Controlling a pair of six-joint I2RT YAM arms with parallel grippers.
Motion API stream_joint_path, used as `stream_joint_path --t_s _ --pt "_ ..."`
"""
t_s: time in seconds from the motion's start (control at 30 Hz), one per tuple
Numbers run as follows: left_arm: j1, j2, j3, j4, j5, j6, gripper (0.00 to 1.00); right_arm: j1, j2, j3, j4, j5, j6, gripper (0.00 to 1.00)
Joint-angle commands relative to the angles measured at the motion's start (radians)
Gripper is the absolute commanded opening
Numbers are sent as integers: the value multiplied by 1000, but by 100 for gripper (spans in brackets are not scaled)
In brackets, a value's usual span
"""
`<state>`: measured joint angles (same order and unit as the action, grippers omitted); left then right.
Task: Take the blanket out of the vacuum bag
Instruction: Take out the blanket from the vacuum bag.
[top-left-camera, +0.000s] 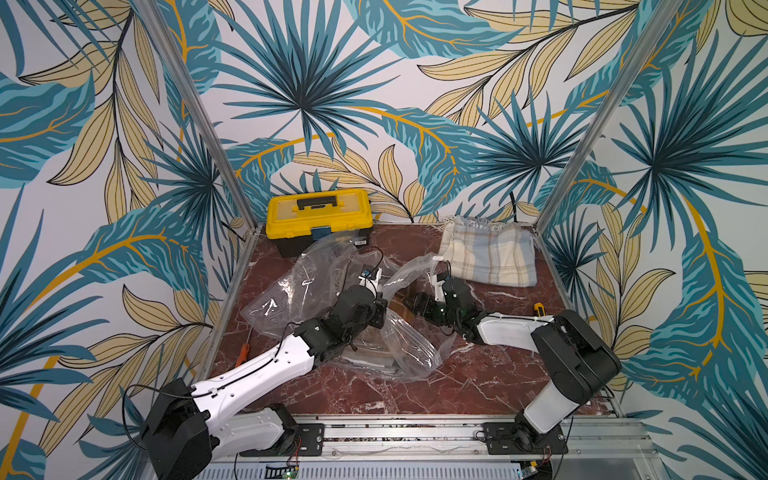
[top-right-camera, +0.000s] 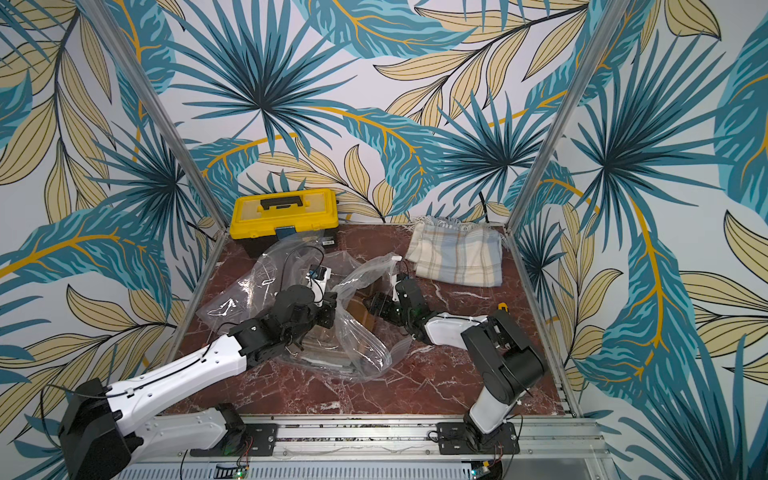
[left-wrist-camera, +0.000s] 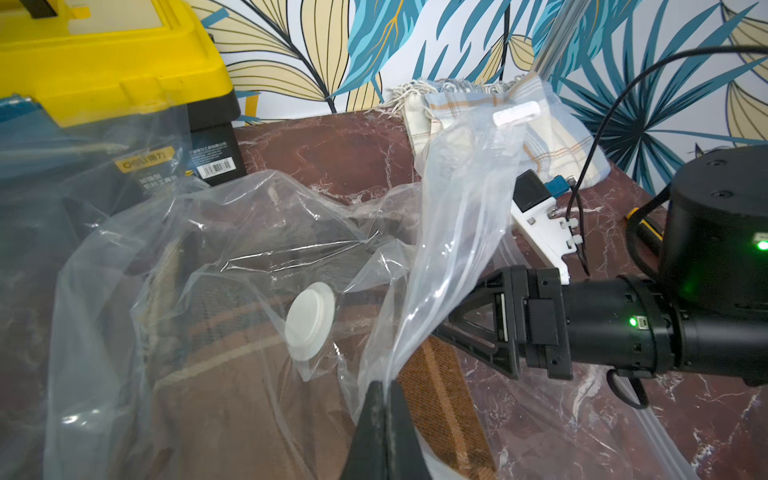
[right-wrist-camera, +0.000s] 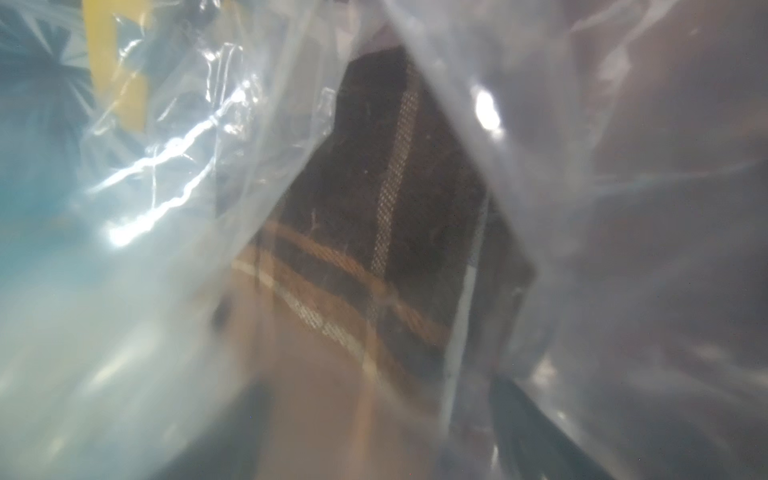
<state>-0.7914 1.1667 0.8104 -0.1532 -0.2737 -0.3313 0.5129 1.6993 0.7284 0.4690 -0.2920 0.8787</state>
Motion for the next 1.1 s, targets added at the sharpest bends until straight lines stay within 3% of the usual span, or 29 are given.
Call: stream_joint_path --t_s 0.0,0.4,0.57,0.83,0.97,1.07 --pt "-3 -33 -28 -18 -23 -9 0 13 28 -13 143 -34 51 83" --pt "-3 -15 -25 -51 -61 4 0 34 123 8 203 -76 80 81" --pt "-3 -13 -10 -60 -70 20 0 44 111 37 58 -58 19 80" --pt "-3 -1 -22 -50 -72 12 0 52 153 36 201 -113 71 75" --pt "-2 -3 -33 -42 -74 12 0 63 178 53 241 -141 83 53" --pt "-2 0 -39 -36 -75 14 0 72 202 93 218 -171 80 50"
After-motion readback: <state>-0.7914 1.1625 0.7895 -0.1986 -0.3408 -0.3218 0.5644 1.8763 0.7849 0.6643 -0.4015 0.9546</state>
